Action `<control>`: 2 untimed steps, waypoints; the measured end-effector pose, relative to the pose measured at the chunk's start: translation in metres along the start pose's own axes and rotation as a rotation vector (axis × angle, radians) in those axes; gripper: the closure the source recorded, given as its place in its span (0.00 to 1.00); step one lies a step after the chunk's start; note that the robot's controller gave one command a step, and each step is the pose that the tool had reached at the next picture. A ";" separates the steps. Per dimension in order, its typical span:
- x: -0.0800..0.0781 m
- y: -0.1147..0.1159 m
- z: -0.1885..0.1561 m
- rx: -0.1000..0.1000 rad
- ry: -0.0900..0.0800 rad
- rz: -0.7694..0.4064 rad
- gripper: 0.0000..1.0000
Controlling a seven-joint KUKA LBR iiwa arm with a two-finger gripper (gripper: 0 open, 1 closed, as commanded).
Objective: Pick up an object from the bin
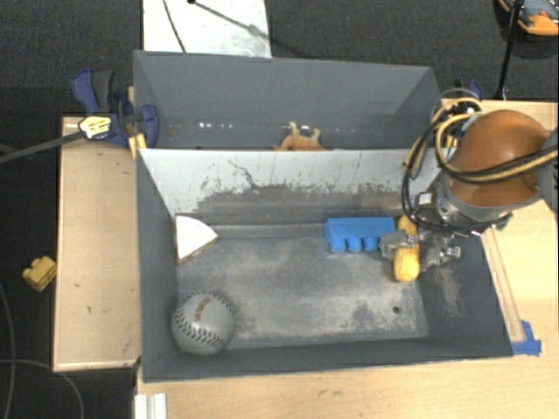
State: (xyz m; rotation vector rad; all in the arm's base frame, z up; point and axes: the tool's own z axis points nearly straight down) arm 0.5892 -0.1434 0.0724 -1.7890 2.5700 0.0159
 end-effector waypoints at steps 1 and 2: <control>-0.014 0.003 -0.001 0.000 -0.007 -0.507 1.00; -0.014 0.003 -0.001 0.000 -0.007 -0.506 1.00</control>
Offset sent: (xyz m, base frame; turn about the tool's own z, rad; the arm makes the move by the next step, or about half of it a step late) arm 0.0000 0.0000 0.0000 0.0000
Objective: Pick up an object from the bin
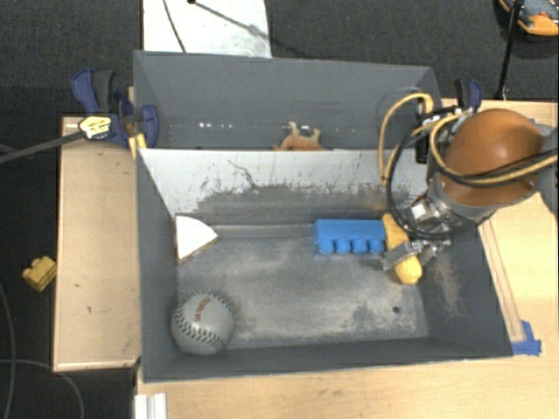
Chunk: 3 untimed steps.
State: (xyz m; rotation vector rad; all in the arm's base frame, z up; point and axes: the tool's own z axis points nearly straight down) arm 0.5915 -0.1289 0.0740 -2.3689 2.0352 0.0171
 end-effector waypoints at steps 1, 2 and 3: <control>-0.001 0.000 -0.002 -0.001 -0.001 -0.001 1.00; -0.004 0.001 -0.012 -0.006 0.000 -0.005 1.00; -0.001 0.003 -0.033 -0.011 0.010 -0.003 1.00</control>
Offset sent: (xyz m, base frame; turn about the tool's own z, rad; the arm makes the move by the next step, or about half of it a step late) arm 0.0001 0.0001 0.0792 0.0001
